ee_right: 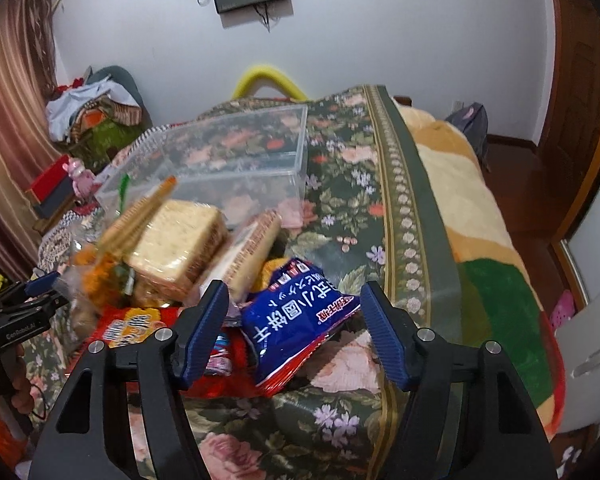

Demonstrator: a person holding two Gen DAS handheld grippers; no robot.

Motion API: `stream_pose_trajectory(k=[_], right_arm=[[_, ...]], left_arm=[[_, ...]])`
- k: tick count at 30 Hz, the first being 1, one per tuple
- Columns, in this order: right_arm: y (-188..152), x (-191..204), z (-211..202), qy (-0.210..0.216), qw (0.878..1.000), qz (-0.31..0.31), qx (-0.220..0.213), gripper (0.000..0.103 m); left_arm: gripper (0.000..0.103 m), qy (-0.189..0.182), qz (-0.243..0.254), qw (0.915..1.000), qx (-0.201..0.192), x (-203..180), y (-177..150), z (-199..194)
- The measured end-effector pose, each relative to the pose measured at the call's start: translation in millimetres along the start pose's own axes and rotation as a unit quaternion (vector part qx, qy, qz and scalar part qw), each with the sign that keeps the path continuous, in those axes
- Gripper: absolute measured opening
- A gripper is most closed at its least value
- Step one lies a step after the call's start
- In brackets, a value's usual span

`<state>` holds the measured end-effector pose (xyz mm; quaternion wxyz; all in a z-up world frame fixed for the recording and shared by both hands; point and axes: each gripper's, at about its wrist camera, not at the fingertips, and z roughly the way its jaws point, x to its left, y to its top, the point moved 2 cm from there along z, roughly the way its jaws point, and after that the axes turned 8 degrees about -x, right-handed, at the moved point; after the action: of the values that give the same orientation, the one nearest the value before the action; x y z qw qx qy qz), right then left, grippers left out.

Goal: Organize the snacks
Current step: 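Grasp the cracker roll with the left tool while the right tool grasps the blue biscuit bag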

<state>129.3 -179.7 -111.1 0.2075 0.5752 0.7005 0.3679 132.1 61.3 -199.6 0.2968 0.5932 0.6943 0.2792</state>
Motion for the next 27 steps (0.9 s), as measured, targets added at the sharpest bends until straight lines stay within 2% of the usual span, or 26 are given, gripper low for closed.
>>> stream_pose_trajectory(k=[7, 13, 16, 19, 24, 27], right_arm=[[-4.8, -2.8, 13.9, 0.005, 1.0, -0.01, 0.024, 0.065], [-6.5, -8.7, 15.1, 0.003, 1.0, 0.007, 0.029, 0.066], [-8.0, -15.2, 10.8, -0.015, 0.999, 0.009, 0.029, 0.066], [-10.1, -21.9, 12.9, -0.006, 0.999, 0.027, 0.036, 0.066], [-9.8, -21.7, 20.1, -0.001, 0.998, 0.043, 0.041, 0.072], [-10.7, -17.0, 28.4, 0.001, 0.998, 0.039, 0.05, 0.072]], left_arm=[[0.07, -0.016, -0.008, 0.9997, 0.013, 7.1, -2.7, 14.8], [0.07, -0.017, 0.005, 0.9998, 0.012, 14.1, -4.2, 7.1], [0.07, -0.026, -0.004, 0.9995, 0.019, 18.2, -3.9, 6.0], [0.07, -0.03, -0.014, 0.9992, 0.024, 17.2, -4.7, 10.2], [0.07, -0.02, -0.009, 0.9994, 0.025, 9.7, -3.4, 21.2], [0.07, -0.02, -0.006, 0.9994, 0.029, 3.8, -3.9, 26.8]])
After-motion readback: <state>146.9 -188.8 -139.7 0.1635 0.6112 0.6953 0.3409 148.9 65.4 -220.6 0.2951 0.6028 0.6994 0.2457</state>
